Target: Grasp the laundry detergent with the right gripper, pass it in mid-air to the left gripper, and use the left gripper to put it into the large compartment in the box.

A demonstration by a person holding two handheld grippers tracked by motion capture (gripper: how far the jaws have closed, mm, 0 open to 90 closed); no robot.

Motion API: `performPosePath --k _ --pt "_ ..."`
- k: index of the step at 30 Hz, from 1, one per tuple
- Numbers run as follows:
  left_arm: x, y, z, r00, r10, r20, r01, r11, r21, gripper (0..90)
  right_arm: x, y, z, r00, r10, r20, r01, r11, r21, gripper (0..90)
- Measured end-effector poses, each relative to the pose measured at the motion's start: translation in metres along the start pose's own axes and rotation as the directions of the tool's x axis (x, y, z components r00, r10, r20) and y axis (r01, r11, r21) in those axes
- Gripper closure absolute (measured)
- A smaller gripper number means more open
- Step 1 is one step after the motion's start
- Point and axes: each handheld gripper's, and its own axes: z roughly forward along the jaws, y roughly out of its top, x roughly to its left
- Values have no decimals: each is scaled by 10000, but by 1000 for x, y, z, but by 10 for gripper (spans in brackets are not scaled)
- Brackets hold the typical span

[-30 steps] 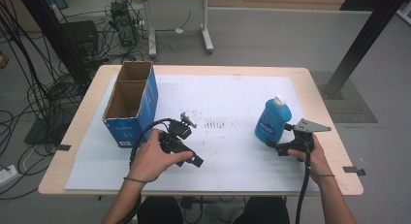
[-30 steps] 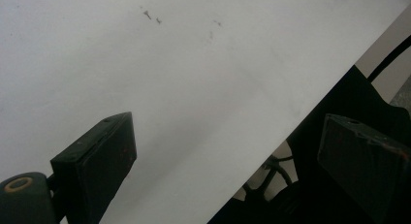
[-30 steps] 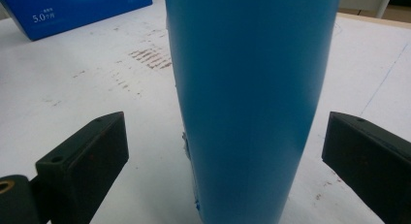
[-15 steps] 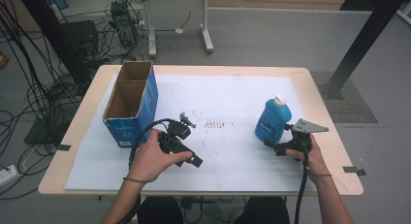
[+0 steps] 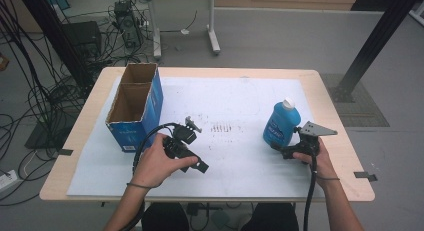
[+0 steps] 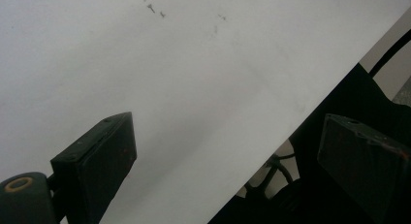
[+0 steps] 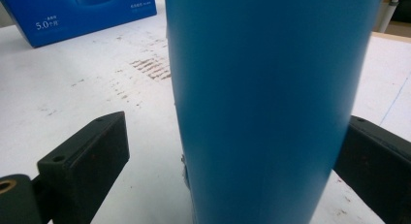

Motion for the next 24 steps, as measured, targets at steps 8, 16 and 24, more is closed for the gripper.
performPosePath --k 8,16,24 --pt "0 -2 0 10000 -32 -10 32 10000 -17 70 -1 0 4 10000 39 -24 -39 9999 -167 26" --pt "1 -2 0 10000 -50 23 50 10000 -3 71 -1 -2 6 9999 112 0 -112 9996 -259 26" --pt "2 -2 2 10000 -51 31 51 10000 31 71 -1 -4 6 9998 196 34 -195 9995 -267 26"
